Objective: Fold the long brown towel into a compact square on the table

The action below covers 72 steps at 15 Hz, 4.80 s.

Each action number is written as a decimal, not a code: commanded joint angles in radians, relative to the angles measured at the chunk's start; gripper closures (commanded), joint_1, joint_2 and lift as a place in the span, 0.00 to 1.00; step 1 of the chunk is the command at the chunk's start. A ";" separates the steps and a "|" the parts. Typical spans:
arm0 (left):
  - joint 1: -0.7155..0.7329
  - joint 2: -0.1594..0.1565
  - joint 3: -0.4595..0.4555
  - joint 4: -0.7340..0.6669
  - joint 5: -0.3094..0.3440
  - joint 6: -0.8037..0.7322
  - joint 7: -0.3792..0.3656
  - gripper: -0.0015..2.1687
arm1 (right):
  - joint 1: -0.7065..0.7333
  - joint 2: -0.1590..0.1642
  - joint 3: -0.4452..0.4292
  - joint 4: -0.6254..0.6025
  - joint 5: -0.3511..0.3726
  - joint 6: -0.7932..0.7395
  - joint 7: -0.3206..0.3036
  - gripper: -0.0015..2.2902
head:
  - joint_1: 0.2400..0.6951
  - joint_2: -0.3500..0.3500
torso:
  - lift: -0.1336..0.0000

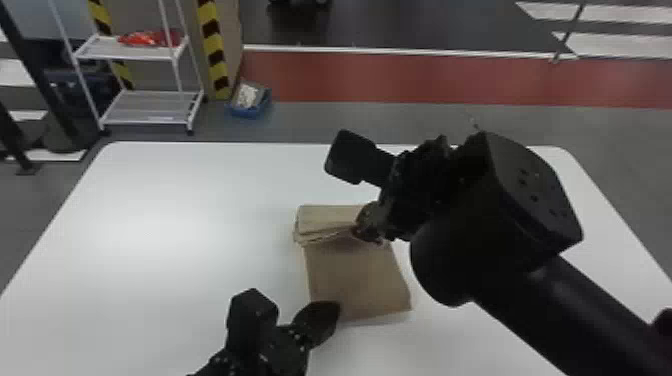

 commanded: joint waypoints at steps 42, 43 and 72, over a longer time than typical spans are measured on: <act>-0.034 -0.001 -0.020 0.030 0.003 0.038 0.008 0.99 | 0.125 -0.194 0.056 -0.177 0.012 -0.017 0.139 0.58 | 1.00 0.33 | 0.08; -0.032 -0.001 -0.020 0.030 0.003 0.038 0.008 0.99 | 0.125 -0.193 0.056 -0.177 0.012 -0.017 0.139 0.57 | 1.00 0.33 | 0.08; 0.002 0.018 -0.021 -0.005 -0.003 0.020 -0.017 0.99 | 0.329 -0.158 -0.177 -0.246 0.033 -0.029 0.139 0.65 | 1.00 0.29 | 0.08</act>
